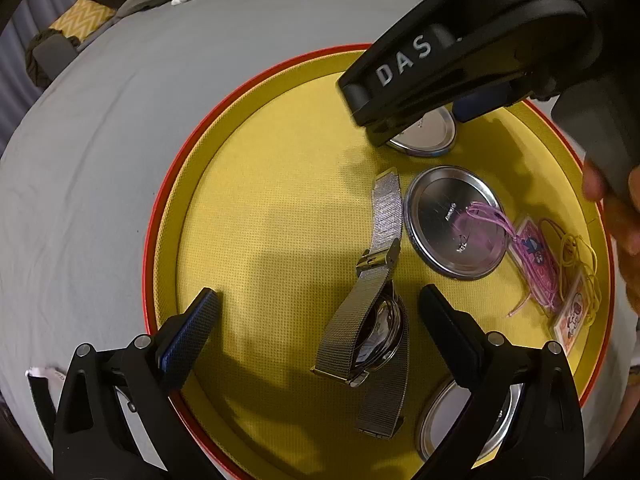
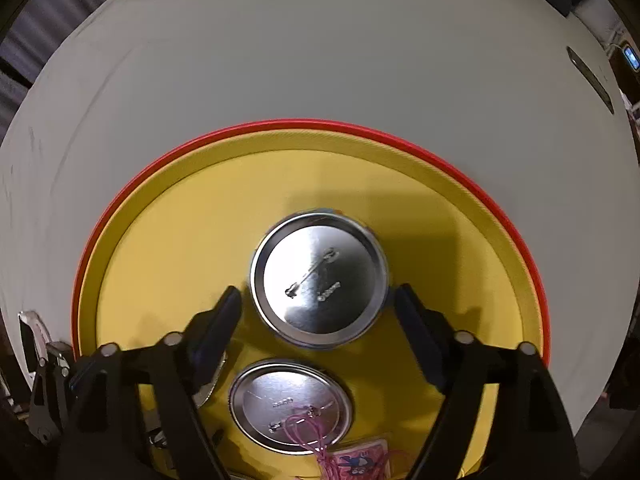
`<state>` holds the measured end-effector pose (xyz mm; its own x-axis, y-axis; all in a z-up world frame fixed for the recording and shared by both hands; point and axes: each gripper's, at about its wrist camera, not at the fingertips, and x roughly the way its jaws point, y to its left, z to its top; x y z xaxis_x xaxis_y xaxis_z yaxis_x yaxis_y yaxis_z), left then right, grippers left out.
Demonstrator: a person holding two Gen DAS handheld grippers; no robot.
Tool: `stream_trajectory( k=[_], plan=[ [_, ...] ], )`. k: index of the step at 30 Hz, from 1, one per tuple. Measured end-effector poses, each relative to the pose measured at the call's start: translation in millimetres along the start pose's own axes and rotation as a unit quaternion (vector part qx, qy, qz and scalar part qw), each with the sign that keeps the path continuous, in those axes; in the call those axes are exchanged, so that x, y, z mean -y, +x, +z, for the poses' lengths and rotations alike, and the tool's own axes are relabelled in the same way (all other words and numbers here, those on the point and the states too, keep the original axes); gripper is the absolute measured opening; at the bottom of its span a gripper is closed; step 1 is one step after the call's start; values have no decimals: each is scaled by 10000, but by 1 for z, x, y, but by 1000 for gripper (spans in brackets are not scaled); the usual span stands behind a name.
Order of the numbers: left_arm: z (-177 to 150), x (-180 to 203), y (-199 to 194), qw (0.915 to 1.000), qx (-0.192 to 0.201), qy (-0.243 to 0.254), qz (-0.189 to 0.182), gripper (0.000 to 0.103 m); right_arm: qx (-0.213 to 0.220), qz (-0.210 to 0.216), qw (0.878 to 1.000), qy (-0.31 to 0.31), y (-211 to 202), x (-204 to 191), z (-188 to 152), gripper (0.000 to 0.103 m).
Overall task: Organize jewelry
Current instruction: 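Move the left tool to the silver mesh watch while the right tool approaches a silver pin button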
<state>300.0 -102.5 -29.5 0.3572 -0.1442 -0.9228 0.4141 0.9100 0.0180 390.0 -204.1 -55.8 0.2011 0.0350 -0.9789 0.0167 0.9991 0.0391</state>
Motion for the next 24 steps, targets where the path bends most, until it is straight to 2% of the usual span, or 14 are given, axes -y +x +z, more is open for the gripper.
stream_trajectory(
  k=[4, 9, 11, 12, 13, 14, 15, 16, 24],
  plan=[
    [1, 0, 1, 10000, 0, 0, -1, 97, 119, -170, 9996, -192, 2, -10, -5, 82],
    [3, -1, -1, 10000, 61, 17, -6, 96, 179, -182, 9996, -138, -1, -14, -13, 79],
    [2, -1, -4, 9999, 132, 19, -11, 88, 203, -194, 9996, -88, -2, -8, -13, 74],
    [2, 0, -6, 9998, 175, 8, 2, 75, 219, -202, 9995, -50, -4, -6, -13, 69],
    [3, 0, -9, 9998, 202, -6, -5, 62, 213, -183, 9996, -29, -6, -5, -14, 68],
    [4, 1, -12, 9998, 212, -10, 20, 53, 198, -144, 9997, -21, -6, -3, -14, 68],
    [5, 2, -13, 9998, 209, -9, 23, 37, 180, -138, 9997, -37, -6, -3, -15, 68],
    [7, 3, -13, 9998, 185, -13, 33, 30, 183, -151, 9997, -41, -7, -3, -16, 68],
    [5, -1, -19, 9997, 196, -104, -69, 27, 229, -36, 9996, 181, -14, 10, -16, 67]
  ],
)
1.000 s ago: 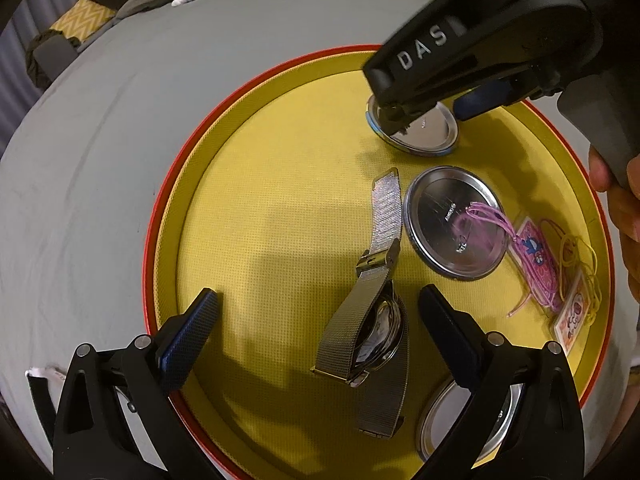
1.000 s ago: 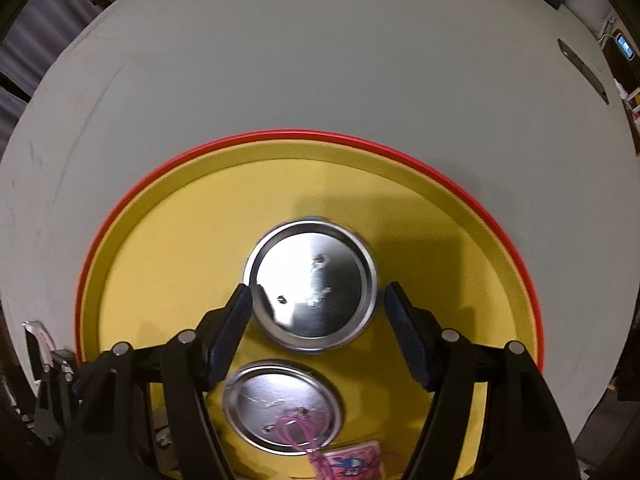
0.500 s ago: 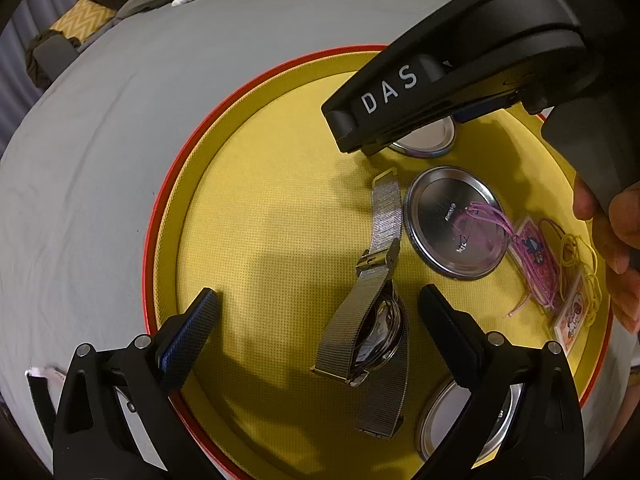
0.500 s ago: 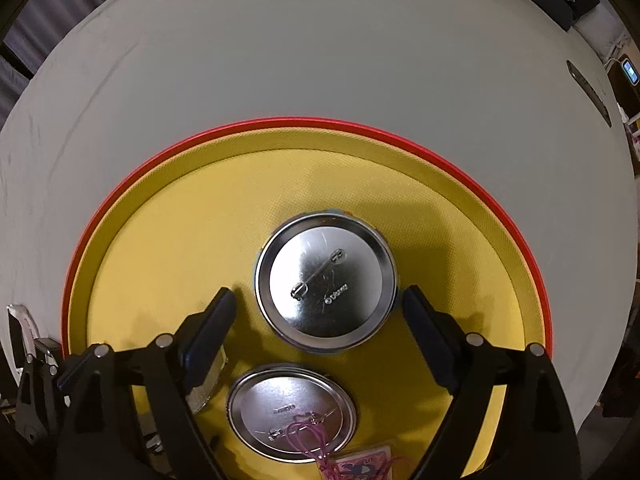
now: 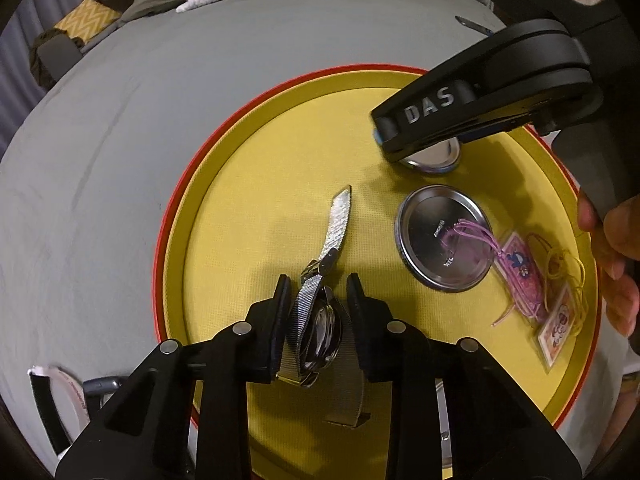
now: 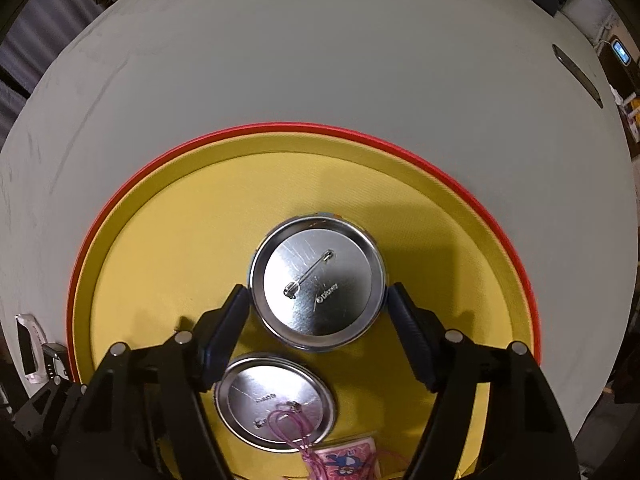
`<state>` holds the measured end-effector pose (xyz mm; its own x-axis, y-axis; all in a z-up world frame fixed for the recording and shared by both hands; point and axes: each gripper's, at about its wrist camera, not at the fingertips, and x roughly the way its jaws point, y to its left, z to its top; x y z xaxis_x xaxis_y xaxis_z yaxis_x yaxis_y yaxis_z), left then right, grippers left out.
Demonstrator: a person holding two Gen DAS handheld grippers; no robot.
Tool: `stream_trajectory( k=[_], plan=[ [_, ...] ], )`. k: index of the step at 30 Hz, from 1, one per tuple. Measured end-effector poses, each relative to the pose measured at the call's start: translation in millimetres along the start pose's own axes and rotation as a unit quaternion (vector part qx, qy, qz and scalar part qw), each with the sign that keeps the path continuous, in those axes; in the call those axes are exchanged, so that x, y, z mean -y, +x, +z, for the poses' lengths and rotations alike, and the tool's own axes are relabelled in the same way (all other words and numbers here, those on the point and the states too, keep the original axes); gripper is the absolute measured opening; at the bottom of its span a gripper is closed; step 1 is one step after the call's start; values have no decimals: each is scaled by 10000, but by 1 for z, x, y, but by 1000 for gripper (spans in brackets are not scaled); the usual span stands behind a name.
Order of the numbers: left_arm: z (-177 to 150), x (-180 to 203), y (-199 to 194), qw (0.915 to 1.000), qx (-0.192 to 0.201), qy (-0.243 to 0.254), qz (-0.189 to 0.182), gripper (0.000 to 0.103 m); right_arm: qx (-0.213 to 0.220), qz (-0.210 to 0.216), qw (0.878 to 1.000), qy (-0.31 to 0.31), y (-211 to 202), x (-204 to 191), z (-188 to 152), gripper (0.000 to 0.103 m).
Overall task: Organize jewelry
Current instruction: 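Move the left tool to the silver mesh watch while the right tool approaches a silver pin button, then close the left tool on the mesh watch while the right tool grips the pin button rim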
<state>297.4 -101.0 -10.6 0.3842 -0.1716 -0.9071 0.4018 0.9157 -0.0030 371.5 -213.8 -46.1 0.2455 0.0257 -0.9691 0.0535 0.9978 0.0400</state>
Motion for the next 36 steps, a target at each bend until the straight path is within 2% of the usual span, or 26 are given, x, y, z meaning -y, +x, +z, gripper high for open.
stream_trajectory(
  k=[8, 9, 10, 16, 21, 27, 31, 33, 35, 36],
  plan=[
    [-1, -12, -1, 9999, -17, -126, -71, 26, 107, 60, 9999, 92, -18, 17, -6, 65],
    [-1, -14, -2, 9999, -16, -148, -75, 26, 116, 49, 9999, 96, -19, 19, -7, 30],
    [-2, -15, -3, 9998, 1, -167, -62, 26, 42, 74, 9999, 118, -20, 21, -8, 13],
    [-4, -19, -8, 9997, 9, -224, -12, 20, -5, 68, 9999, 111, -23, 27, -12, 13],
    [-11, -23, -12, 9997, 43, -238, -53, 14, 164, 376, 9992, 8, -29, 24, -12, 14],
    [-10, -28, -15, 9996, 104, -233, -97, 13, 96, 790, 9968, 115, -20, 11, 1, 17],
    [-10, -33, -15, 9994, 142, -270, -173, 13, -1, 773, 9970, 93, -10, -11, 14, 17],
    [-10, -35, -15, 9994, 157, -239, -184, 13, -5, 772, 9969, 112, -1, 5, 27, 17],
    [-10, -34, -14, 9995, 180, -199, -176, 13, 30, 788, 9968, 106, 2, -28, 37, 17],
    [-10, -36, -14, 9995, 191, -181, -171, 13, 31, 769, 9970, 70, 3, -32, 39, 17]
  ],
)
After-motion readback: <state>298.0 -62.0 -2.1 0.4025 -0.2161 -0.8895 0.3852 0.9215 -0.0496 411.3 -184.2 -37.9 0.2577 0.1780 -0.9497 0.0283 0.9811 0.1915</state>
